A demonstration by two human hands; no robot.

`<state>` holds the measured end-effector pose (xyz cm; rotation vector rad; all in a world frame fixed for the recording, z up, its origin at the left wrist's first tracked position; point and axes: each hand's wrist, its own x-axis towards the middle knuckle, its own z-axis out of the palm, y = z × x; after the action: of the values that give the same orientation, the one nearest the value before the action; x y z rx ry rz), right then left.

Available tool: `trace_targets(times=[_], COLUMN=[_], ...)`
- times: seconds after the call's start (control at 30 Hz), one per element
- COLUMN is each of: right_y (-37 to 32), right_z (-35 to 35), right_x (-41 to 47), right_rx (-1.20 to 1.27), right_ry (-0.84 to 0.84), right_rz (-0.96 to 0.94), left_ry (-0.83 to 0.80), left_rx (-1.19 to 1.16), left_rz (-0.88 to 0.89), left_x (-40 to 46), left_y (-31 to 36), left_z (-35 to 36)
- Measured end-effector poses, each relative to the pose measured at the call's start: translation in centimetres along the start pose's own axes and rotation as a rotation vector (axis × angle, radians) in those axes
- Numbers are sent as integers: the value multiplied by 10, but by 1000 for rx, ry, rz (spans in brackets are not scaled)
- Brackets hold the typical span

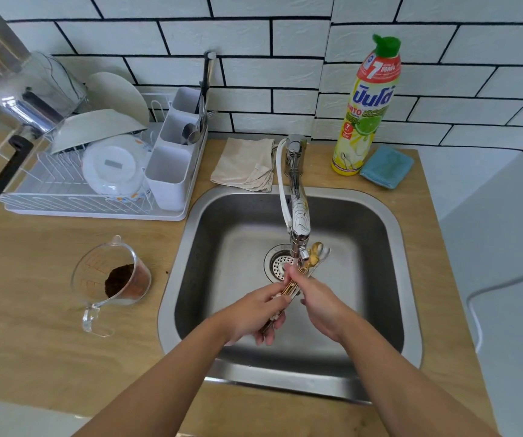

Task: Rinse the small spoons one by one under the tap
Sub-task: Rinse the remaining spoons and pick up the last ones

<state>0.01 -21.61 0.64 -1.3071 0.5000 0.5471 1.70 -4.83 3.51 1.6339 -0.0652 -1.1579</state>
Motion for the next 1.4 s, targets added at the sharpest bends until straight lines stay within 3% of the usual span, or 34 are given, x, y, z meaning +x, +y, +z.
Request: trace_targets(times=[0.1, 0.23, 0.37, 0.6, 0.8, 0.87, 1.0, 1.13, 1.27, 1.4], right_y=[-8, -14, -16, -23, -27, -28, -21, -12, -8, -9], right_z=[1, -5, 2, 11, 11, 9, -1, -5, 0, 3], right_x=[-3, 3, 7, 9, 14, 13, 13, 15, 16, 17], right_rx=[-2, 251, 107, 308, 162, 58, 38, 66, -67, -134], right_ry=[-32, -2, 43, -84, -76, -18, 255, 288, 318, 410], right_rz=[-13, -172, -219, -231, -222, -210, -268, -271, -291, -299], left_ry=[5, -36, -53, -68, -77, -41, 11, 71, 155, 125], left_rx=[13, -4, -46, -314, -194, -183, -151, -149, -163, -182], left_rz=[36, 1, -84, -207, -92, -86, -67, -54, -28, -17], left_x=[-7, -17, -19, -21, -16, -15, -15, -16, -13, -12], left_y=[-6, -11, -8, 11, 11, 8, -2, -9, -11, -13], left_z=[-3, -9, -10, -27, -20, -17, -14, -9, -6, -4])
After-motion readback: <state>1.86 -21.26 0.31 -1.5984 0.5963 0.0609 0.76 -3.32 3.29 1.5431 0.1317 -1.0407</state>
